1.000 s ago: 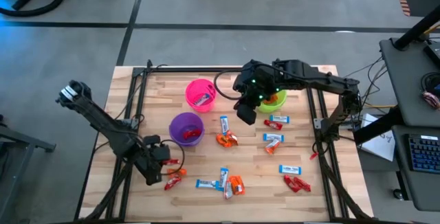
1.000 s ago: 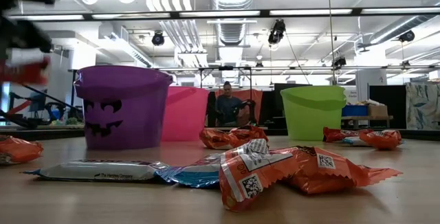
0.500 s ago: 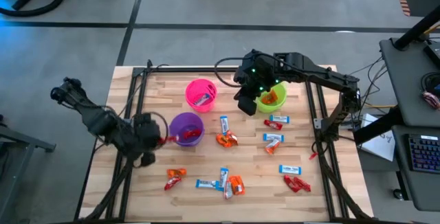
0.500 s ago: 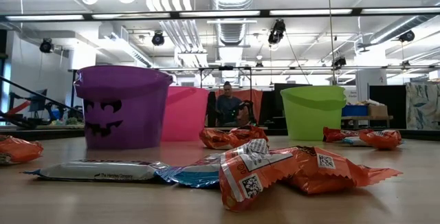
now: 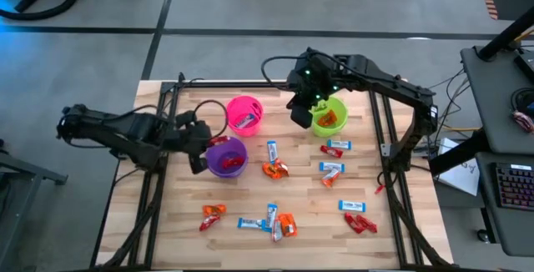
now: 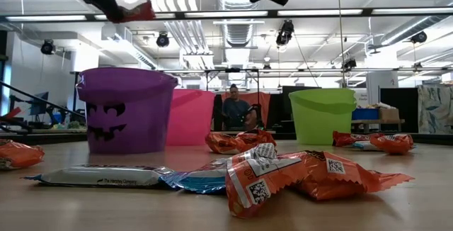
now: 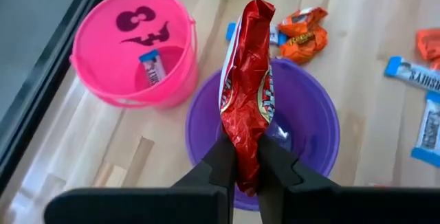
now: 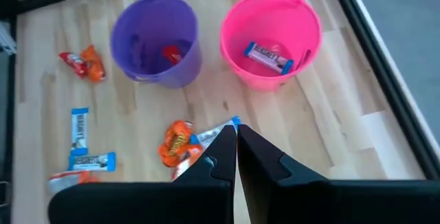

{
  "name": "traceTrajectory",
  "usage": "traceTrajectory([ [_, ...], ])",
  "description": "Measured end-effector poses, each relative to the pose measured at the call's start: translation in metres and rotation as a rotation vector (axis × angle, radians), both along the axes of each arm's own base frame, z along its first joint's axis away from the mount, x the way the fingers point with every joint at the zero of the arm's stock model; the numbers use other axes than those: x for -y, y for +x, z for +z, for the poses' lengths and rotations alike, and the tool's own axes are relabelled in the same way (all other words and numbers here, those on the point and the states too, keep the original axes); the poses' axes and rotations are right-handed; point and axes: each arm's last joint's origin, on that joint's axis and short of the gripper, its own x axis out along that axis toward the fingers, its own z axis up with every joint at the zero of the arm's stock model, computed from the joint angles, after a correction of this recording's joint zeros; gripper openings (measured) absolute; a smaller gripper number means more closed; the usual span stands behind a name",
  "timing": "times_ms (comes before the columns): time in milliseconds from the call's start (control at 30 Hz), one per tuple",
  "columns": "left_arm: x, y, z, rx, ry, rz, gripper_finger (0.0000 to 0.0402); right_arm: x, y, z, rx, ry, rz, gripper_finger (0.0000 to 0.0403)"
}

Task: Sort candy
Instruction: Put the red chocolate into the purple bucket, then put the orange chocolate into the green bucket

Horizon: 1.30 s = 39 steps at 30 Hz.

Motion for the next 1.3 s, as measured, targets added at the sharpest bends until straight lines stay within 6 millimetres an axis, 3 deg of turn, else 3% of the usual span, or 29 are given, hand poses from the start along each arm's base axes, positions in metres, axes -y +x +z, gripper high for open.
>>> traceTrajectory([
  [200,-0.004,0.017,-0.012,-0.075,0.059,-0.068,0.0013,0.02,0.0,-0.01,0.003,-0.05,-0.001,0.0009],
  [367,-0.007,0.033,-0.035,-0.123,0.021,-0.123,0.0013,0.031,0.002,-0.016,0.014,-0.1,-0.016,0.0009],
  [567,-0.008,0.034,-0.059,-0.195,-0.014,-0.137,0.0013,0.039,-0.001,-0.023,-0.009,-0.108,-0.019,0.0009],
  [900,-0.009,0.041,-0.066,-0.212,-0.024,-0.108,0.0022,0.05,-0.005,-0.022,-0.009,-0.119,-0.038,0.0009],
  [1300,-0.009,0.042,-0.069,-0.225,-0.034,-0.089,0.0101,0.051,-0.006,-0.023,-0.01,-0.087,-0.078,0.0009],
])
